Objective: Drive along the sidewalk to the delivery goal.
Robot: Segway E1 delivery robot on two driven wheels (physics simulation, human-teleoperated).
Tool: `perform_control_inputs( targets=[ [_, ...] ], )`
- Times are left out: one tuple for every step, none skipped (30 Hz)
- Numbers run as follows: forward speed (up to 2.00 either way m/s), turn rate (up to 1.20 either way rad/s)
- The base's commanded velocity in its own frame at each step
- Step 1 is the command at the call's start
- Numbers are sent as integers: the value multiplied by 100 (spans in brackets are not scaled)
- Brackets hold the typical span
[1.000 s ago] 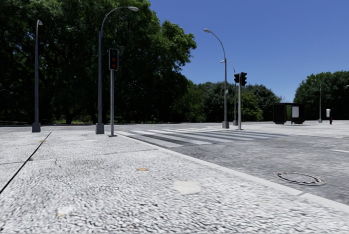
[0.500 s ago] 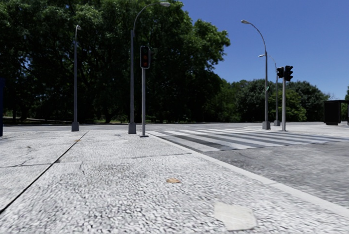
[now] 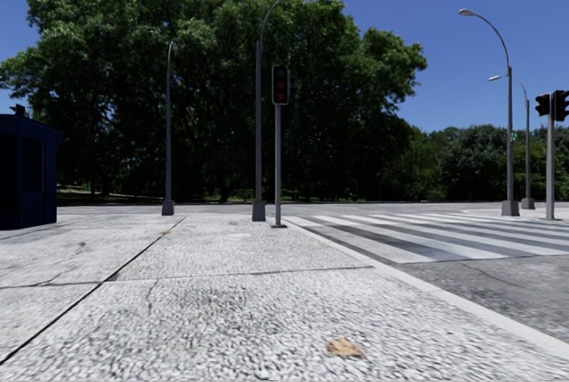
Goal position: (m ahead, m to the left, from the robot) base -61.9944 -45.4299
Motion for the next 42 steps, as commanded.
perform_control_inputs(
  targets=[
    [200, 33],
    [200, 22],
    [200, 9],
    [200, 9],
    [200, 0],
    [200, 0],
    [200, 0],
    [200, 0],
    [200, 0],
    [200, 0],
    [200, 0],
    [200, 0],
    [200, 0],
    [200, 0],
    [200, 0],
    [200, 0],
    [200, 0],
    [200, 0],
    [200, 0],
    [200, 0],
    [200, 0],
    [200, 0],
    [200, 0],
    [200, 0],
    [200, -6],
    [200, -6],
    [200, -12],
    [200, -20],
    [200, -27],
    [200, -27],
    [200, -40],
    [200, -50],
    [200, -54],
    [200, -54],
    [196, -55],
    [184, -55],
    [179, -55],
    [179, -55],
    [169, -55],
    [158, -55],
    [158, -55],
    [150, -55]
  ],
)
